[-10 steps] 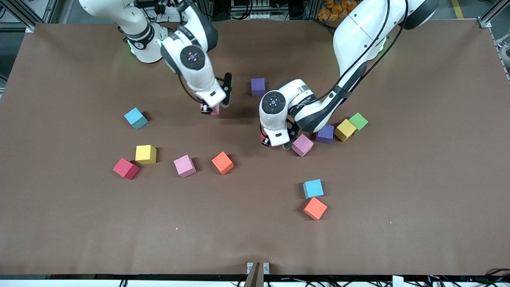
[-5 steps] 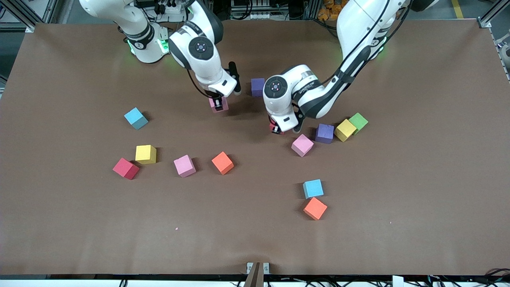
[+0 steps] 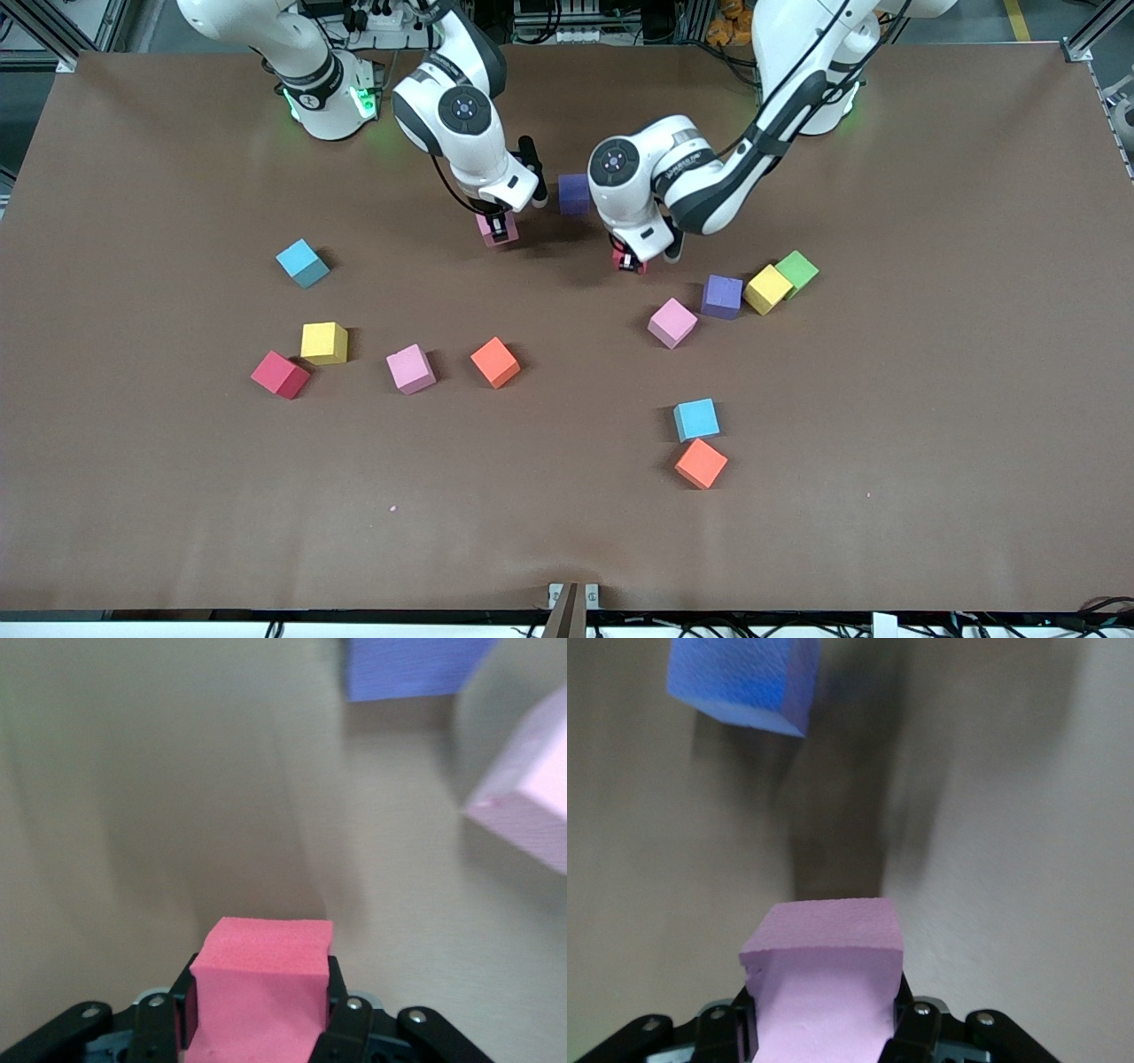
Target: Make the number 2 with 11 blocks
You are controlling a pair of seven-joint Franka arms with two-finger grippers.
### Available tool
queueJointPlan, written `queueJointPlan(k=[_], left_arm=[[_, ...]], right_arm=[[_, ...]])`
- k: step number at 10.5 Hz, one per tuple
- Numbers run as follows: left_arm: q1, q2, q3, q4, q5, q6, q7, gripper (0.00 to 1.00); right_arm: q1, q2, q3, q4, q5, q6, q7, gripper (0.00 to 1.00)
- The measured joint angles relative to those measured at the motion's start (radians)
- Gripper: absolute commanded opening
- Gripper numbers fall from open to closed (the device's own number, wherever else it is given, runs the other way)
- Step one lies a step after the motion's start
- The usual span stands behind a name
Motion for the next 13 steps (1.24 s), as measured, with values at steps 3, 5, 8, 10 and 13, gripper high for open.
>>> queueJointPlan(k=[3,5,8,10,13], left_arm=[[0.001,-0.024,-0.035,-0.06,0.0,0.061,-0.107,0.0],[0.005,-0.055,-0.047,-0.123,0.0,0.129,-0.133,0.0],[0.013,-0.097,-0.081,-0.204,0.0,0.194,-0.182,0.0],[0.013,-0.104,-0.095,-0.227,0.0,0.224,-0.211,0.0],[0.027,-0.122,-0.096,-0.271,0.0,0.291,-0.211,0.0]], right_arm=[[0.058,0.022,0.0,0.0,0.114,0.017,0.001,0.2],[0.068,0.023,0.0,0.0,0.128,0.02,0.008,0.2],[0.068,0.024,-0.001,0.0,0.128,0.02,0.01,0.2],[0.068,0.024,-0.001,0.0,0.129,0.02,0.01,0.19],[0.063,0.023,-0.01,0.001,0.129,0.004,0.011,0.19]])
